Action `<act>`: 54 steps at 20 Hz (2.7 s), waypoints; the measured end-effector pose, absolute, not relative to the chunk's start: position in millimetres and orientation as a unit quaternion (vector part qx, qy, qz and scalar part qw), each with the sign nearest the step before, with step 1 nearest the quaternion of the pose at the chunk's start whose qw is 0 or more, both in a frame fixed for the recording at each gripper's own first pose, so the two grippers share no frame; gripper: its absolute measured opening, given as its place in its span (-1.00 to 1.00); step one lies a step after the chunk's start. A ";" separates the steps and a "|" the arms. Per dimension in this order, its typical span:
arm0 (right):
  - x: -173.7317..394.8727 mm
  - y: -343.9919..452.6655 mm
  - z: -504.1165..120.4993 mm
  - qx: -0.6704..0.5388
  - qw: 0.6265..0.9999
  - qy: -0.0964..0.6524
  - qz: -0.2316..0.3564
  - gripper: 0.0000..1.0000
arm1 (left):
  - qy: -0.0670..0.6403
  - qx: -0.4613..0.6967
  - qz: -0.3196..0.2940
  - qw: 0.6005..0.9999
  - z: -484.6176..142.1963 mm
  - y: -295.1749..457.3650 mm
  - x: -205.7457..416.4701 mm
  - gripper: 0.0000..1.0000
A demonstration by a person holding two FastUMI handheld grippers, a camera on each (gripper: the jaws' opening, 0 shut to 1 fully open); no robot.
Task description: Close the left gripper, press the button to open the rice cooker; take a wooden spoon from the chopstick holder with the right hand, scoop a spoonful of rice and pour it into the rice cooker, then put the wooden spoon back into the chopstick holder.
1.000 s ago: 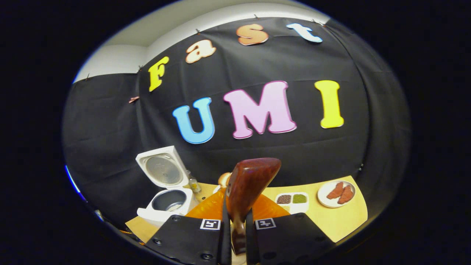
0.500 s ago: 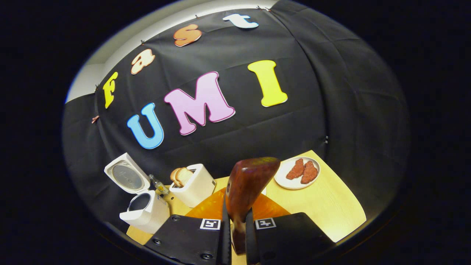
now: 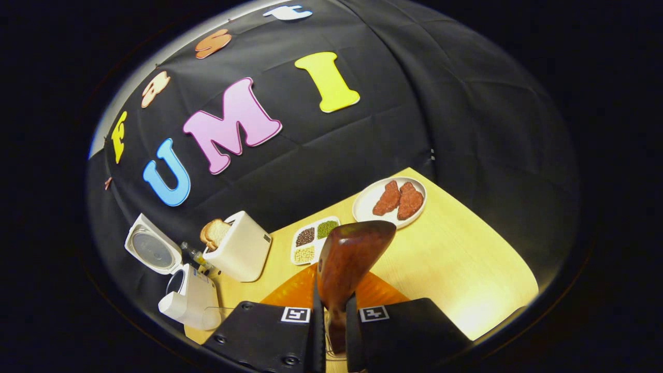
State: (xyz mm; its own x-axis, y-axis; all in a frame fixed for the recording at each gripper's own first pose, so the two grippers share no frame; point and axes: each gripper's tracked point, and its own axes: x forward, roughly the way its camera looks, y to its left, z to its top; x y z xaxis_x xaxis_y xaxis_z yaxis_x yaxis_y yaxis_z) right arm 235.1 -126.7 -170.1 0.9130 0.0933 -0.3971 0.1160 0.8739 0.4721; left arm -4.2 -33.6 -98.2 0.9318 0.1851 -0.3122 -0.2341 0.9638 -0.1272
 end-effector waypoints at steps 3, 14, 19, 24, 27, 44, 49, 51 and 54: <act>236.4 -126.5 -191.1 0.272 0.936 0.220 -0.027 -0.60 | 0.151 -0.082 0.123 0.977 -95.8 -23.4 -8.2 0.92; 203.5 -126.8 -195.5 0.279 0.932 0.225 -0.060 0.72 | 0.113 -0.040 0.125 0.985 -58.5 21.7 -7.2 0.92; 156.8 -138.6 -177.0 0.242 0.944 0.206 -0.089 0.97 | 0.072 0.034 0.122 0.989 -9.8 60.0 6.8 0.92; 110.5 -149.8 -145.3 0.189 0.961 0.175 -0.104 0.96 | 0.036 0.044 0.131 0.990 53.4 93.7 26.1 0.94; 83.3 -144.1 -124.1 0.141 0.973 0.156 -0.095 0.97 | 0.017 0.048 0.130 0.990 94.2 112.4 44.8 0.94; -11.6 -34.5 -104.7 0.051 0.988 0.144 -0.030 0.97 | -0.046 0.020 0.167 0.985 231.7 263.2 208.0 0.90; -17.8 -5.0 -106.7 0.061 0.985 0.157 -0.023 0.97 | -0.046 -0.007 0.164 0.985 245.9 284.1 267.2 0.94; -21.5 -1.6 -102.9 0.056 0.986 0.153 -0.022 0.97 | -0.014 -0.011 0.169 0.986 232.9 292.4 295.5 0.95; -25.1 7.0 -100.0 0.053 0.987 0.149 -0.013 0.97 | 0.015 -0.020 0.170 0.985 211.2 299.5 323.4 0.95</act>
